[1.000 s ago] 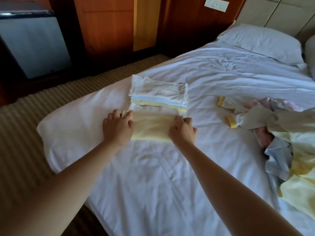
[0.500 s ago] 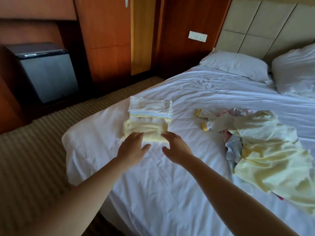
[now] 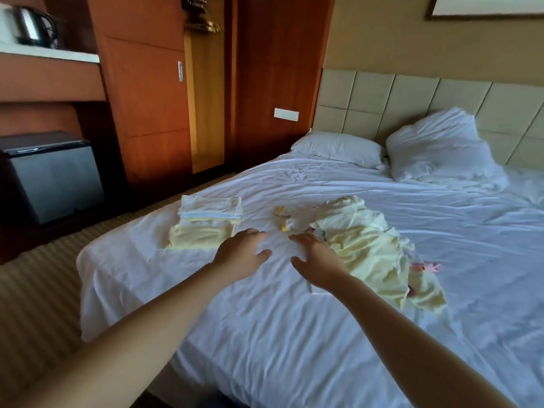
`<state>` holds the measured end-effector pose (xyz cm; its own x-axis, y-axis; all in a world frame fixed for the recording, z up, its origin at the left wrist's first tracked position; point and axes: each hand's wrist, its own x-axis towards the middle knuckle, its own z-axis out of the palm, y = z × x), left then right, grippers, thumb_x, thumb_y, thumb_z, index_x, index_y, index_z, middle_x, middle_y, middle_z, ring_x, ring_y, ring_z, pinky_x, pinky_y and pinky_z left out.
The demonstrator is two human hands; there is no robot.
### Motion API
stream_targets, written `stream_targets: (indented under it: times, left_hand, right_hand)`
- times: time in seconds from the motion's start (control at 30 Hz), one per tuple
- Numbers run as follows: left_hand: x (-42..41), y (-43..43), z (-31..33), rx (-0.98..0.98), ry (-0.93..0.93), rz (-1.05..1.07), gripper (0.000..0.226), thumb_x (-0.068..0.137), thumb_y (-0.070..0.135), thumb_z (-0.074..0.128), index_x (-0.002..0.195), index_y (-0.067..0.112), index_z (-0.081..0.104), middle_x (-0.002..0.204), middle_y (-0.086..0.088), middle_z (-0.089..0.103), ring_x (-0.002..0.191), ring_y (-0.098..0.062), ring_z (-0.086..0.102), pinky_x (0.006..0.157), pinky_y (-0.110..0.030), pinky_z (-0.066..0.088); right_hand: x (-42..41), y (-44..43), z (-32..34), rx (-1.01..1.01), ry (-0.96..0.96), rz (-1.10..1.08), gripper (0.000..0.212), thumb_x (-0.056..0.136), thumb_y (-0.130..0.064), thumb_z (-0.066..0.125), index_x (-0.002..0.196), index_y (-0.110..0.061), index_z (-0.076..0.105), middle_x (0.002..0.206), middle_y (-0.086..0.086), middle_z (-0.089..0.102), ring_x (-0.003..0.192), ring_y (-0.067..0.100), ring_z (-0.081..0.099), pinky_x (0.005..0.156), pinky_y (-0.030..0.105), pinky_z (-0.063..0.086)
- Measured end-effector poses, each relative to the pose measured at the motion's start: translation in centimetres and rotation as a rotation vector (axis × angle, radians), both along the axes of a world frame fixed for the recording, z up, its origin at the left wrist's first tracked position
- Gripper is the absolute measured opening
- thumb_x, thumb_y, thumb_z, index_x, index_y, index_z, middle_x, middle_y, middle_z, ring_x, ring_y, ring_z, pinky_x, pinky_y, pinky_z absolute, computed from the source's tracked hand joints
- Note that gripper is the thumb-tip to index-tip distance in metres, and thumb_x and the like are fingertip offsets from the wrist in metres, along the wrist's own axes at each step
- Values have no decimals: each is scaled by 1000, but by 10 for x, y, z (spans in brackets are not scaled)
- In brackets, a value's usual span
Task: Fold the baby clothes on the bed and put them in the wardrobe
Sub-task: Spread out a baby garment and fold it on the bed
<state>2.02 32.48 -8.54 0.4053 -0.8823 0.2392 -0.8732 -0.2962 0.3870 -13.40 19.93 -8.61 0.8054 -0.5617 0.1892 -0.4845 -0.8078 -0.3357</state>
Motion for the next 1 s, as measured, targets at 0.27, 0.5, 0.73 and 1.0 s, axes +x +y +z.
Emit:
stream_targets:
  times: [0.27, 0.5, 0.73, 1.0]
  left_hand:
    - [-71, -85, 9, 8, 1, -136, 49, 95, 38, 55, 143, 29, 47, 143, 6, 48, 128, -15, 48, 96, -30, 43]
    - [-85, -162, -13, 46, 48, -208, 49, 95, 40, 56, 141, 28, 48, 141, 8, 47, 123, -14, 50, 93, -27, 42]
    - [-78, -234, -52, 25, 27, -250, 49, 95, 36, 55, 143, 28, 44, 143, 12, 48, 130, -10, 44, 100, -24, 36]
    - [-72, -281, -99, -33, 42, -179, 53, 94, 30, 57, 144, 27, 37, 127, 8, 59, 119, -14, 52, 91, -32, 48]
  right_hand:
    - [-88, -75, 11, -10, 10, -173, 53, 88, -27, 60, 140, -26, 49, 142, 1, 50, 127, 24, 49, 102, 32, 41]
    - [-109, -155, -13, 58, 64, -284, 54, 90, -28, 58, 142, -25, 45, 145, 2, 47, 132, 22, 44, 104, 35, 42]
    - [-88, -231, -35, 87, 75, -352, 55, 93, -29, 55, 146, -27, 40, 150, -1, 42, 135, 19, 41, 100, 35, 42]
    - [-64, -286, -73, 81, 119, -376, 46, 92, -21, 52, 137, -20, 43, 150, 4, 34, 140, 26, 30, 102, 42, 42]
